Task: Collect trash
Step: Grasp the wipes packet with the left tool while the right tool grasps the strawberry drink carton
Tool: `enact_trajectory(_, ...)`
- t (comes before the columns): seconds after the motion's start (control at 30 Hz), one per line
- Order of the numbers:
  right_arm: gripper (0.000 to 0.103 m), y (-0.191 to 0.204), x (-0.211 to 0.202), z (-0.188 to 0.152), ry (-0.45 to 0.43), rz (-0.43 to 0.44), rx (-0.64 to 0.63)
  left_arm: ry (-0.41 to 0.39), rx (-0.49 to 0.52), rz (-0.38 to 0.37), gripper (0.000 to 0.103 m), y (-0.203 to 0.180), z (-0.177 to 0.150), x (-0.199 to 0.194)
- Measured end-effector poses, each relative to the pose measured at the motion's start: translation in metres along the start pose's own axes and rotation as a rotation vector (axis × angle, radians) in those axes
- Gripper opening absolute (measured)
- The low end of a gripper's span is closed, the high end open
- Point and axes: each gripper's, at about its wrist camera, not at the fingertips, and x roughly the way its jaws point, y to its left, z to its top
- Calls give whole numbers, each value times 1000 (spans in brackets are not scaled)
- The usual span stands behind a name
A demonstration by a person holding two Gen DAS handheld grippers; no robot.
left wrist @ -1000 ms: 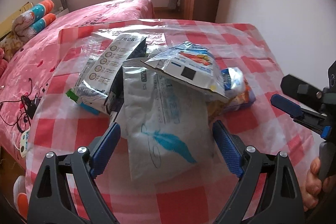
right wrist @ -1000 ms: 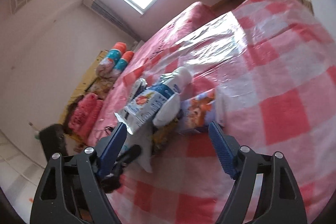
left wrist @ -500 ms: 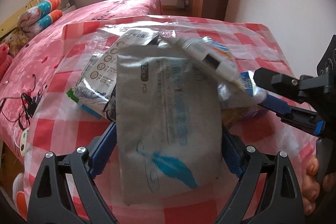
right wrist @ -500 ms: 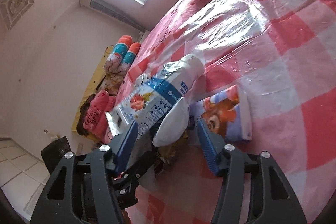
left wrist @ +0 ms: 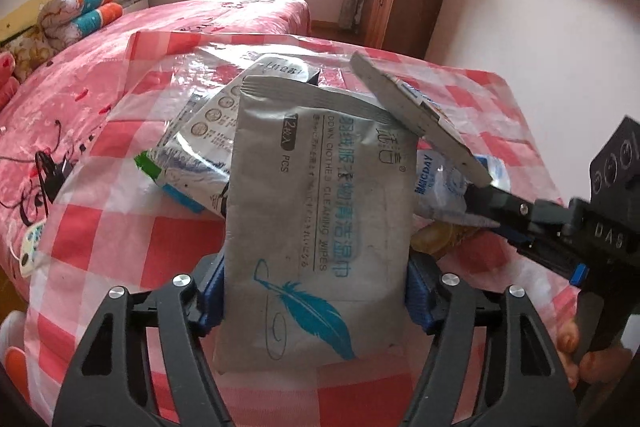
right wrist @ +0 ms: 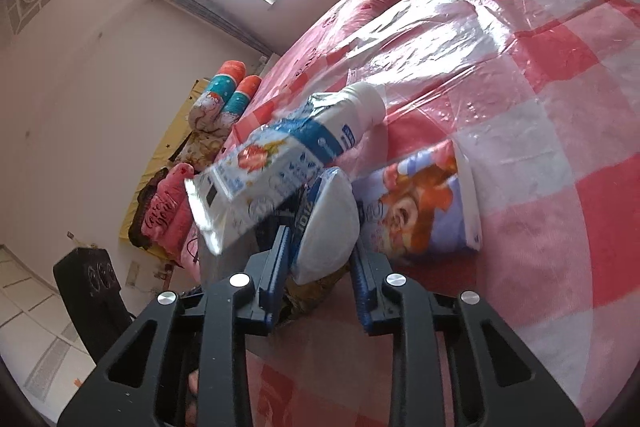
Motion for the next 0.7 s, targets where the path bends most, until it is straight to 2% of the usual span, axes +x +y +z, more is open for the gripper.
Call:
enact_trajectory(0.33, 28, -8, -35, -37, -17, 1, 11, 7, -91, -100, 67, 24, -21, -20)
enact_trajectory(0.47, 22, -12, -52, -51, -37, 28, 28, -10, -117, -141, 67, 33, -29, -34)
enact_trajectory(0.7, 20, 5, -68, -65, -47, 9, -9, -17, -139, -169, 67, 45, -43, -50)
